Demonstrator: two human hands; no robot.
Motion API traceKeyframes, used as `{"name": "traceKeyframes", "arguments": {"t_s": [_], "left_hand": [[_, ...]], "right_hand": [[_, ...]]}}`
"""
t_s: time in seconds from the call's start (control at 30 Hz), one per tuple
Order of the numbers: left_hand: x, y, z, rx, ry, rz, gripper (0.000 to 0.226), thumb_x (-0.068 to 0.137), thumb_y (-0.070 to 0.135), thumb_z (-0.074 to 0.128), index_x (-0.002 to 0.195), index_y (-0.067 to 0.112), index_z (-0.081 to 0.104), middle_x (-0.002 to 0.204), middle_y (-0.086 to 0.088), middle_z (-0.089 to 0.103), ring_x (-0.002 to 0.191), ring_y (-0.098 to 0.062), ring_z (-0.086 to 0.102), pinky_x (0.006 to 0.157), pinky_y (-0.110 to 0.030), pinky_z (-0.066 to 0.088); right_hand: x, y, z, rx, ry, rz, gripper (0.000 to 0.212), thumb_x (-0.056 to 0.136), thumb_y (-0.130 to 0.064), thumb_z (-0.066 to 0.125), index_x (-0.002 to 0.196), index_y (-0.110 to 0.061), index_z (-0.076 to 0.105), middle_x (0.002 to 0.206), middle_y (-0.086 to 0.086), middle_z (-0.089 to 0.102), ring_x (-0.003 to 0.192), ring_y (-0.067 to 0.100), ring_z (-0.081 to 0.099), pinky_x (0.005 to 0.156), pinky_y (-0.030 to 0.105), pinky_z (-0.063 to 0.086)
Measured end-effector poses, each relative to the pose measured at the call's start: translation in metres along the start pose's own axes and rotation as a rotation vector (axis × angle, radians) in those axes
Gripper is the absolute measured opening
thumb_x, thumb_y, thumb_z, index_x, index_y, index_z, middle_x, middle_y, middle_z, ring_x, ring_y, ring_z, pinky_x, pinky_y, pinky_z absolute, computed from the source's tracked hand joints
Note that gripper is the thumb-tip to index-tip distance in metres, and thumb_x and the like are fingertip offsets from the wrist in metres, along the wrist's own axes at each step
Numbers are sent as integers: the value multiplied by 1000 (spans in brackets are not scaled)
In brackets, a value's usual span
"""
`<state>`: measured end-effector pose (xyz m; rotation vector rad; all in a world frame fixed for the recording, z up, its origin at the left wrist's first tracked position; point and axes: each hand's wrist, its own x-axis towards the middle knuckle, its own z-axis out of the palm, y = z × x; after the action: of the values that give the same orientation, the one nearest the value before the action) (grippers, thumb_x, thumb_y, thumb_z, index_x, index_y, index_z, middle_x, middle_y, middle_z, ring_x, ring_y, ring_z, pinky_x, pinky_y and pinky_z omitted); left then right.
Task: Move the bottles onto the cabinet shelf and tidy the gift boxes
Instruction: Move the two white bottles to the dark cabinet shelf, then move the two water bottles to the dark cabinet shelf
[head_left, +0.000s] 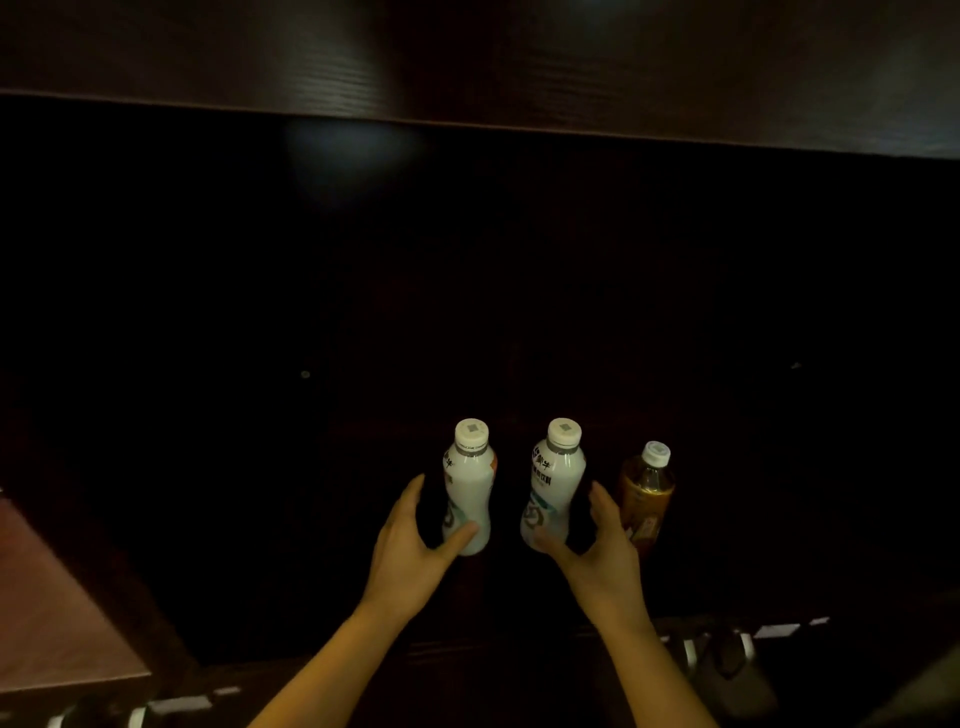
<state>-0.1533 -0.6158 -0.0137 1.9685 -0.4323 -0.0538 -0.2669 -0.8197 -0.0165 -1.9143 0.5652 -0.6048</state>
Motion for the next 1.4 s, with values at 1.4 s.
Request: {"name": "traceKeyframes", "arguments": {"t_s": [1.4], "left_hand": [[-96, -230, -588, 146, 787, -207, 73, 79, 42, 78, 141, 24, 43, 130, 9, 55, 112, -6, 55, 89, -17, 43]], "right_hand": [[-192, -323, 562, 135, -599, -400, 51, 85, -32, 75, 130, -28, 52, 129, -10, 59, 113, 3, 57, 92, 23, 46]]}}
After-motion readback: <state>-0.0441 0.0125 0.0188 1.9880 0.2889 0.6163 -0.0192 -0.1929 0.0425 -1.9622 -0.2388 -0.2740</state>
